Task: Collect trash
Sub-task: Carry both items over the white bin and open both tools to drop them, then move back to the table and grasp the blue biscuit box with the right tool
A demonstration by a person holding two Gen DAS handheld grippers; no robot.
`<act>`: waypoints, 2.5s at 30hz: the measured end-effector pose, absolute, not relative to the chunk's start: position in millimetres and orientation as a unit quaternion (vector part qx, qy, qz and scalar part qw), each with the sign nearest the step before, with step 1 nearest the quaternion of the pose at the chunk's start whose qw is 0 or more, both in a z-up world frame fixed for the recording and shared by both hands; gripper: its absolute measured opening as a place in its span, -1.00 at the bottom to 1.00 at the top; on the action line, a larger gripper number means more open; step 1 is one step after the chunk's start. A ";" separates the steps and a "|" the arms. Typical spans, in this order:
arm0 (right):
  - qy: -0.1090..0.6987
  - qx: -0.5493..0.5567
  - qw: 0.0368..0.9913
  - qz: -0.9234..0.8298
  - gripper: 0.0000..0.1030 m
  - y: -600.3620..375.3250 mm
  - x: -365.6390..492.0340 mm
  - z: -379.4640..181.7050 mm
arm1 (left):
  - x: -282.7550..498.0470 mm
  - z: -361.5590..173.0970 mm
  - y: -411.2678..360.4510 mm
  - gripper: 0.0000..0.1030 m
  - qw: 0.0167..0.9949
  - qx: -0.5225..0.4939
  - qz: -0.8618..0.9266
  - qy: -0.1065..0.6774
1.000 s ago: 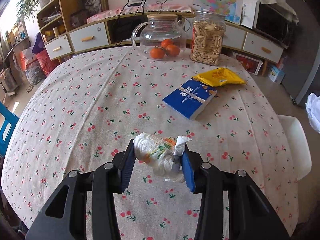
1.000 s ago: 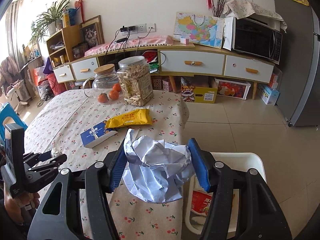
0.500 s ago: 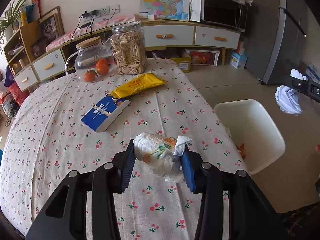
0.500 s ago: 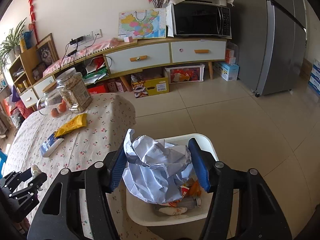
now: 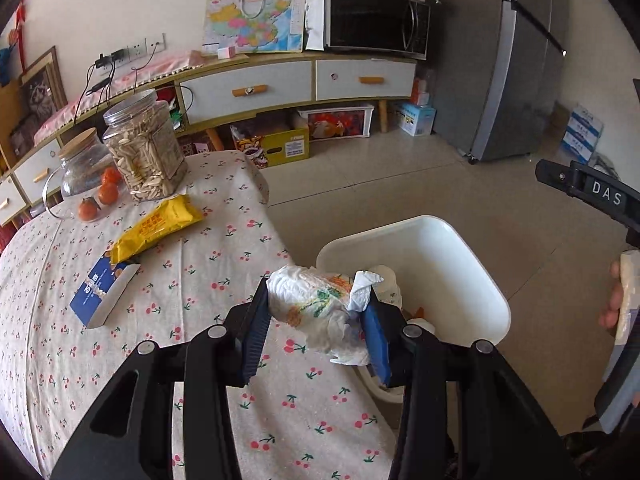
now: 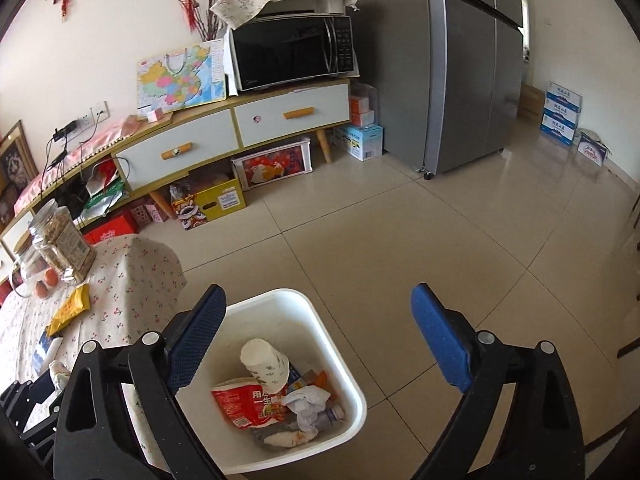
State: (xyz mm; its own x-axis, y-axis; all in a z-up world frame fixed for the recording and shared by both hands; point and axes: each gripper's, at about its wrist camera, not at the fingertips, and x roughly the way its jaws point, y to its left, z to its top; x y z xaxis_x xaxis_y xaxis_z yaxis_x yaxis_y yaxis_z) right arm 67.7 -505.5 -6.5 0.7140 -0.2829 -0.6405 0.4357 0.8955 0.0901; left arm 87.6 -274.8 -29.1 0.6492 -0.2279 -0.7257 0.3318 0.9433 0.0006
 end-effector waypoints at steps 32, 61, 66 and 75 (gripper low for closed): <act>0.309 0.072 0.919 -0.233 0.86 -487.5 67.7 0.7 | 117.8 -22.1 -290.6 0.70 0.915 0.020 -0.110 0.388; 0.362 -0.039 0.931 -0.039 0.86 -231.1 144.3 -14.0 | 115.9 -34.7 -36.6 0.71 0.913 -0.058 0.078 0.396; 0.387 -0.030 0.922 -0.016 0.86 -199.8 160.0 -29.0 | 111.6 -43.8 2.7 0.71 0.908 -0.066 0.102 0.401; 0.491 0.083 0.865 0.051 0.86 -153.5 201.4 -72.9 | 105.3 -66.7 61.4 0.71 0.892 -0.116 0.133 0.416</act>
